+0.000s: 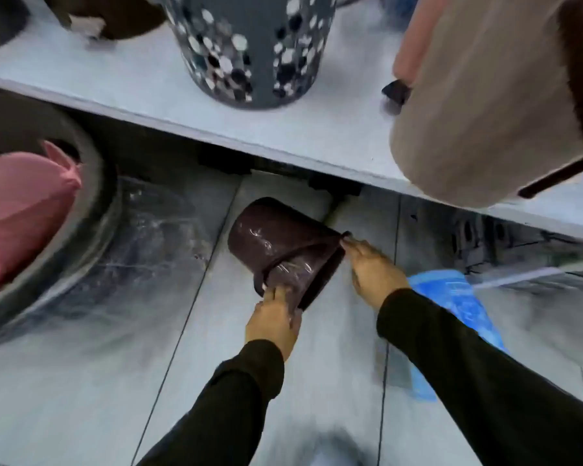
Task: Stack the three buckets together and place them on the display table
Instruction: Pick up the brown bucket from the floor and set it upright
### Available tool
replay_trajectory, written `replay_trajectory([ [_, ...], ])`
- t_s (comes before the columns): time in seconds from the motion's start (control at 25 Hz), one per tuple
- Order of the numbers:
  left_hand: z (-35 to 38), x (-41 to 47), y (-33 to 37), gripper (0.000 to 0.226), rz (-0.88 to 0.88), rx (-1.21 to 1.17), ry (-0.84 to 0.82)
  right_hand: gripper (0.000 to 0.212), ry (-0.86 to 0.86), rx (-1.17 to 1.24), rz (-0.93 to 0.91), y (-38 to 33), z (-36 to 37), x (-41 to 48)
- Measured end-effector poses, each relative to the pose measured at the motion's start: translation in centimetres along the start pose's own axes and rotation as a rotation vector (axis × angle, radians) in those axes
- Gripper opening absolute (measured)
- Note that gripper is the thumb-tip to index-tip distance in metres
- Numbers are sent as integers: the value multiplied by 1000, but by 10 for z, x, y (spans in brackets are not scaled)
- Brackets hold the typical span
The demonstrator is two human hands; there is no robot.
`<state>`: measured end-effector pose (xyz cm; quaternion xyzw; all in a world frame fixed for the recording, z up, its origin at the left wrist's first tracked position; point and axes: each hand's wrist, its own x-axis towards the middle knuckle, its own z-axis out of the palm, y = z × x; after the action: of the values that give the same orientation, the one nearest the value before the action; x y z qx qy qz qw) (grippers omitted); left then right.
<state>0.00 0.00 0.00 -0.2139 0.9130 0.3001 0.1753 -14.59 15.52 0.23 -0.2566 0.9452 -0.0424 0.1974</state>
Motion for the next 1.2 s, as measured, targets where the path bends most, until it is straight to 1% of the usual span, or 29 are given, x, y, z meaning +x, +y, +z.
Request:
replay_trajectory([
  [0.08, 26, 28, -8, 47, -31, -98, 26, 70, -46, -51, -34, 0, 20, 34],
  [0.12, 39, 42, -13, 45, -35, -122, 24, 65, -44, -47, -24, 0, 33, 51],
  [0.2, 55, 67, -20, 37, -48, -194, 12, 52, 41, -52, 20, -2, 46, 74],
  [0.28, 64, 75, -27, 30, -47, -271, -22, 42, 140, -92, 47, -4, 52, 71],
  [0.4, 54, 83, -34, 24, -86, -340, -3, 31, 202, -131, -32, -9, 39, 67],
  [0.44, 48, 83, -38, 23, -92, -367, 34, 30, 207, -133, -61, -14, 35, 69],
  [0.56, 14, 77, -53, 25, -65, -373, 159, 37, 261, -76, -108, -39, 13, 79],
  [0.68, -19, 77, -78, 23, -95, -453, 223, 54, 289, 21, -131, -66, -5, 95],
  [0.76, -38, 78, -93, 22, -173, -562, 225, 70, 225, 42, -48, -76, -6, 97],
  [0.84, -49, 75, -108, 16, -283, -752, 198, 82, 132, 71, 119, -77, 5, 89],
  [0.88, -52, 74, -114, 15, -354, -841, 168, 85, 83, 140, 207, -77, 14, 80],
  [0.96, -54, 72, -124, 22, -493, -982, 139, 84, 51, 366, 327, -81, 30, 58],
  [1.0, -56, 70, -128, 25, -571, -1031, 128, 81, 65, 454, 346, -85, 37, 48],
  [1.04, -57, 67, -130, 23, -643, -1066, 120, 79, 86, 485, 343, -90, 42, 39],
  [1.12, -57, 61, -135, 19, -765, -1136, 91, 79, 120, 473, 335, -97, 53, 26],
  [1.2, -56, 54, -139, 26, -811, -1136, 54, 78, 103, 503, 365, -100, 60, 20],
])
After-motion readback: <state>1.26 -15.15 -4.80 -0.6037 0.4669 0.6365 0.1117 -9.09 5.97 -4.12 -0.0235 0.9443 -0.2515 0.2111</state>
